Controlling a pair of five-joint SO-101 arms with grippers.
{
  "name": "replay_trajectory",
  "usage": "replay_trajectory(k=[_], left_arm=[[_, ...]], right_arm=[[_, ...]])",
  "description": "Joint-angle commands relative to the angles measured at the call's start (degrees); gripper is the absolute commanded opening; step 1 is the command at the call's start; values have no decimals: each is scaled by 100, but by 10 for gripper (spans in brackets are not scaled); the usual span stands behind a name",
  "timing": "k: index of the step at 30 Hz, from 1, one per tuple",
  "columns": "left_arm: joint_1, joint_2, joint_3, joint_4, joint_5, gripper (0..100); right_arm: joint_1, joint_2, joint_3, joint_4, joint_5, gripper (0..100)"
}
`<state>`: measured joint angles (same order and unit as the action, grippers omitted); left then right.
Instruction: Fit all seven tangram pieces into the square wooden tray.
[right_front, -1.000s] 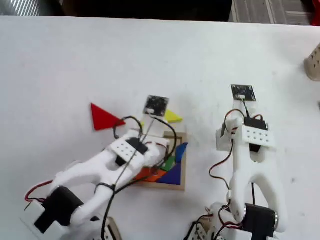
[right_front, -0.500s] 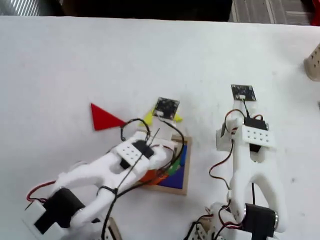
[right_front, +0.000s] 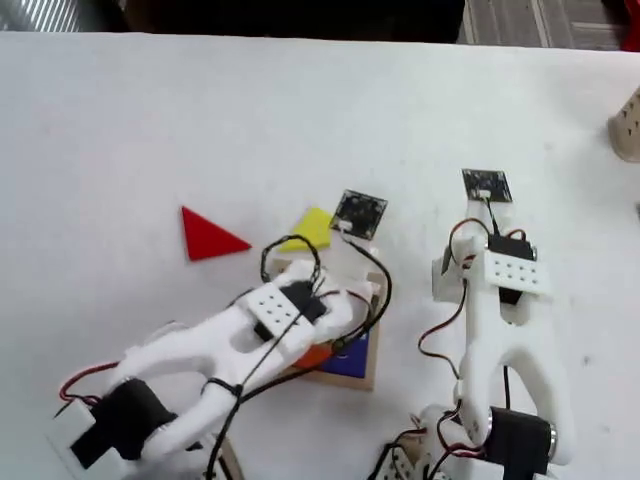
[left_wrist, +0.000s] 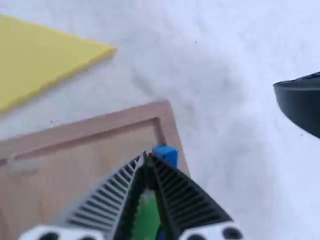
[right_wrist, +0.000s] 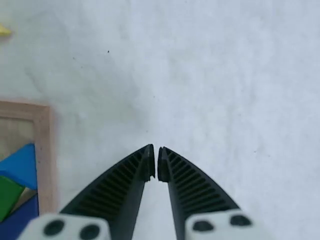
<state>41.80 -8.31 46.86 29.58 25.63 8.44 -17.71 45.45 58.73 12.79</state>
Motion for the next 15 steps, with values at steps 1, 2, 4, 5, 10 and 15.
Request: replay_trajectory(k=[1,2,4,5,10,15], left_arm=[[-207,-215,-149,-53,44,21],[-356,-224,-53,-70,35,21],[-699,-224,97,-79,35,21],[-857,-224,132,-79,35,21],[-1270,-224,167,-44,35,21],[-1288,-224,176,158,-325,21]], right_arm=[[-66,-48,-26,-101,62,17],[-66,-48,-26,-101,62,17],[-66,-48,-18,-154,62,17],[-66,-48,-18,-198,62,17],[-75,-48,-18,-189,62,18],[-119,-92,-9,-180,62,18]])
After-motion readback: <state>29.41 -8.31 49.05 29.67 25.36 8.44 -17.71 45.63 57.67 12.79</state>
